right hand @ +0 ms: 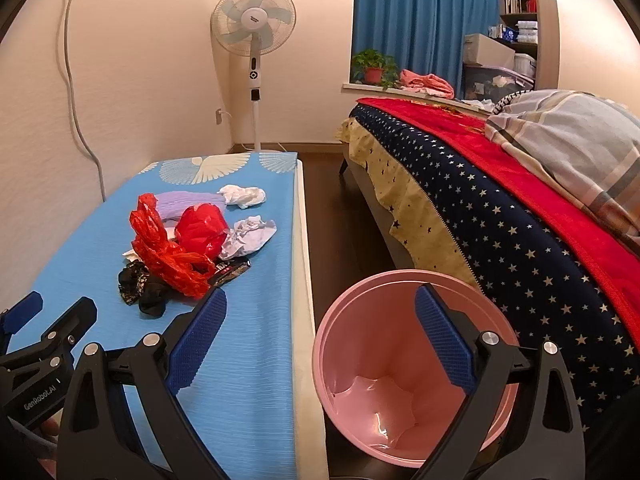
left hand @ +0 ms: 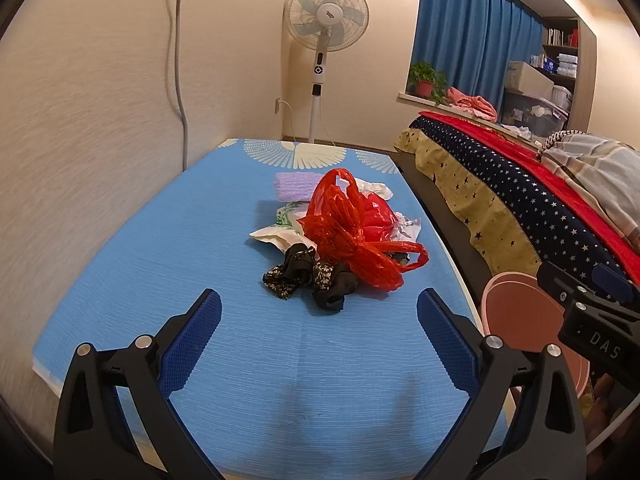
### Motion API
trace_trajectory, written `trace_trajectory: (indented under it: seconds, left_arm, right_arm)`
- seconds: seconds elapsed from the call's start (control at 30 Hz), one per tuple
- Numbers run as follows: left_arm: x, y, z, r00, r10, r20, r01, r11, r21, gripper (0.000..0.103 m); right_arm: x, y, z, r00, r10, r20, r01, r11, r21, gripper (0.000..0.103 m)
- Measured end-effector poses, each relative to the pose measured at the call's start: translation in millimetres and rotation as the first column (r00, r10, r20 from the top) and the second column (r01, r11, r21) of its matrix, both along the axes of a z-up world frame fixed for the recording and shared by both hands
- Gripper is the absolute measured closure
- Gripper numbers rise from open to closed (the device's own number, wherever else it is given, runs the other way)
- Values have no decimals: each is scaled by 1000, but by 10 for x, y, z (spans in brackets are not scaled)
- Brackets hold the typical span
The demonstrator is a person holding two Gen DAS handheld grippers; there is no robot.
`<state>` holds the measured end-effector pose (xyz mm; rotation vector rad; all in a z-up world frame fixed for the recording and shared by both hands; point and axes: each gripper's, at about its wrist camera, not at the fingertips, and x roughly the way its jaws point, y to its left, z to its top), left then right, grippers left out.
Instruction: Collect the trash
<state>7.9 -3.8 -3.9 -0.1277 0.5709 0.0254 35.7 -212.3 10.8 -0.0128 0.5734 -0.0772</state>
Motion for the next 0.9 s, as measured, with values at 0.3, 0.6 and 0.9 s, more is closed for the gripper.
trace_trajectory:
  seconds: [0.3,0.6,0.9]
  left_arm:
    - [174,197,43,999,25,-25,-26,999,-45,42]
    - [348,245,55,999,25,-21,-25,999,-21,52]
    - [545,343,-55,998,41,-42,-42,999,-24,58]
  right_arm:
    - [165,30,-74,996,85,-9,-83,988,129,39]
    - [325,150,-134,988,154,8,-152,971,187,52]
    - [565,243,-226,981,192,7,-188,949,253,55]
